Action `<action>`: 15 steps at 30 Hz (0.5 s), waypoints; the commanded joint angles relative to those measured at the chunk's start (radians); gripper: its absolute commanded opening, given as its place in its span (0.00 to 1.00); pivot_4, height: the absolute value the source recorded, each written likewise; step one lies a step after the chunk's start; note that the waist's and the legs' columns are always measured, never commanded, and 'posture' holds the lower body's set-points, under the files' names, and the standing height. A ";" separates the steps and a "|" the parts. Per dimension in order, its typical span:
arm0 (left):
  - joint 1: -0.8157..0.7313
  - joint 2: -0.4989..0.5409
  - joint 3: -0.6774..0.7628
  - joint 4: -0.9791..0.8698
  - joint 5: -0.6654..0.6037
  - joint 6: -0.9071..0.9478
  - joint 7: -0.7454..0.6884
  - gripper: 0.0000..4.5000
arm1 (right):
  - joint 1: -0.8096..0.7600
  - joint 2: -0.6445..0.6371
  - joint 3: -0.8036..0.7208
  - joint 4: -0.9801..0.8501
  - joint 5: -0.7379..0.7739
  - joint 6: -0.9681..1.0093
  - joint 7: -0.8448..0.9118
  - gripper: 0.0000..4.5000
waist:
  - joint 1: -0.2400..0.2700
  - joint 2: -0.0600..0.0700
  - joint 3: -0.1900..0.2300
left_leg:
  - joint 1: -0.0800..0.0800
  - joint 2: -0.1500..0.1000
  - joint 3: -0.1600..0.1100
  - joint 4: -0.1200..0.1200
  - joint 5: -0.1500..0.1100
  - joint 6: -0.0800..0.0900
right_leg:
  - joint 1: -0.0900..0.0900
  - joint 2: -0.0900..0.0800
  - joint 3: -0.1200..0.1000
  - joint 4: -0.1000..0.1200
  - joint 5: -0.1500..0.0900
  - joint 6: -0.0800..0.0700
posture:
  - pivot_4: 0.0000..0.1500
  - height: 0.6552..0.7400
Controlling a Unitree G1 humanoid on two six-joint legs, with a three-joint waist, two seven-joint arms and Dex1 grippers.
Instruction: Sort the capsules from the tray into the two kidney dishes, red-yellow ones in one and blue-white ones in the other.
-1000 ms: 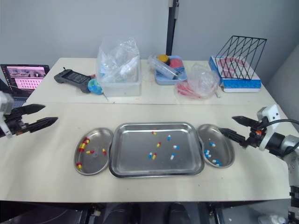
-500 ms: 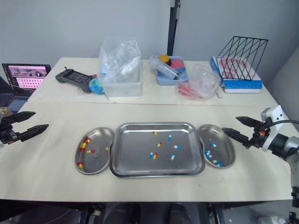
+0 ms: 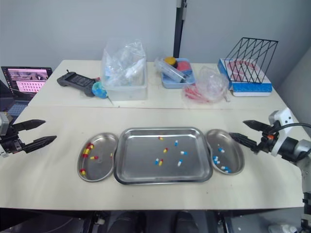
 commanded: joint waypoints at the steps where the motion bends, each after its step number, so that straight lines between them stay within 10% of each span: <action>1: 0.026 -0.001 0.027 -0.081 -0.042 0.021 -0.003 0.99 | -0.019 -0.020 -0.003 -0.040 0.001 0.005 -0.008 1.00 | 0.000 0.000 0.000 | 0.000 0.000 0.000 0.000 0.000 0.000 | 0.000 0.000 0.000 0.000 0.000 0.000 | 1.00 1.00; 15: 0.182 -0.055 0.009 -0.467 -0.144 0.178 0.028 0.99 | -0.076 0.055 0.166 -0.352 0.042 0.175 -0.112 1.00 | -0.004 0.000 0.000 | -0.001 0.001 0.000 0.000 0.000 0.000 | -0.001 0.000 0.000 0.000 -0.001 -0.001 | 1.00 1.00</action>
